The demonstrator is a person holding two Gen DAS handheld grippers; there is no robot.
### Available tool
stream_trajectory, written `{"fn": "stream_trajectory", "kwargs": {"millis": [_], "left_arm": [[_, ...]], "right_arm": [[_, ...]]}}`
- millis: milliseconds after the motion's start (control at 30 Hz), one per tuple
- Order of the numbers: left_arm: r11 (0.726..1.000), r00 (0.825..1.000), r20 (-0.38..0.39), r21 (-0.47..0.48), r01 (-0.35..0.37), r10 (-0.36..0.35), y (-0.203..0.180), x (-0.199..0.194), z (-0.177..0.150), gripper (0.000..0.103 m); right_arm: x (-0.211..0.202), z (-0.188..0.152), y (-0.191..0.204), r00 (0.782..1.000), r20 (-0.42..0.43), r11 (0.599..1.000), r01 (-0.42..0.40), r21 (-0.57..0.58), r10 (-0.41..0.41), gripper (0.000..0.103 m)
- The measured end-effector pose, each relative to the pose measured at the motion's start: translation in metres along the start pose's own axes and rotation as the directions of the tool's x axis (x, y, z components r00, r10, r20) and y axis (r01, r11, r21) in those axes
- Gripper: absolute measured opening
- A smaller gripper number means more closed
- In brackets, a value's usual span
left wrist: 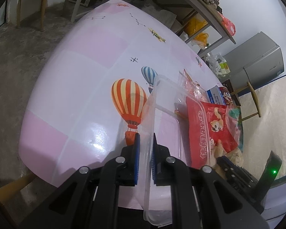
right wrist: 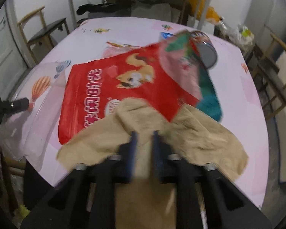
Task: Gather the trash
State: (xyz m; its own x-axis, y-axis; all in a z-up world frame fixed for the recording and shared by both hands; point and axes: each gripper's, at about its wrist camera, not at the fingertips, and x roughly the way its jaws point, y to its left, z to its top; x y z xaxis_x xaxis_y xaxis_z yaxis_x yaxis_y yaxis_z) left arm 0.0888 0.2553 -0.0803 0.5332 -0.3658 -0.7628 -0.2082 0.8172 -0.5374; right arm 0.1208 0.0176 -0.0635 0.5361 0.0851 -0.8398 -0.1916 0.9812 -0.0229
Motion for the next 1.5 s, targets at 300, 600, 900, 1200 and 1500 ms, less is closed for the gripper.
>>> {"fn": "stream_trajectory", "kwargs": {"millis": [300, 600, 900, 1200, 1500], "left_arm": [[1.0, 1.0, 0.008, -0.001, -0.016, 0.016, -0.002, -0.002, -0.001, 0.01], [0.999, 0.999, 0.015, 0.004, -0.04, 0.04, -0.005, -0.003, -0.002, 0.01], [0.998, 0.998, 0.014, 0.006, -0.059, 0.059, -0.008, -0.003, -0.001, 0.01], [0.996, 0.996, 0.018, 0.006, -0.084, 0.084, -0.01, -0.003, 0.0, 0.01], [0.996, 0.996, 0.008, 0.02, -0.092, 0.092, -0.015, 0.0, -0.001, 0.01]], "right_arm": [[-0.049, -0.023, -0.058, 0.986, 0.124, 0.979, -0.128, 0.157, 0.109, 0.0], [-0.039, -0.062, -0.128, 0.997, 0.077, 0.934, -0.057, 0.352, 0.031, 0.002], [-0.066, -0.026, -0.159, 0.92, 0.315, 0.824, -0.358, 0.439, 0.232, 0.0], [-0.035, -0.051, -0.177, 0.926, 0.322, 0.786, -0.346, 0.512, 0.198, 0.0], [-0.022, -0.056, -0.189, 0.936, 0.244, 0.747, -0.349, 0.566, 0.252, 0.052]]}}
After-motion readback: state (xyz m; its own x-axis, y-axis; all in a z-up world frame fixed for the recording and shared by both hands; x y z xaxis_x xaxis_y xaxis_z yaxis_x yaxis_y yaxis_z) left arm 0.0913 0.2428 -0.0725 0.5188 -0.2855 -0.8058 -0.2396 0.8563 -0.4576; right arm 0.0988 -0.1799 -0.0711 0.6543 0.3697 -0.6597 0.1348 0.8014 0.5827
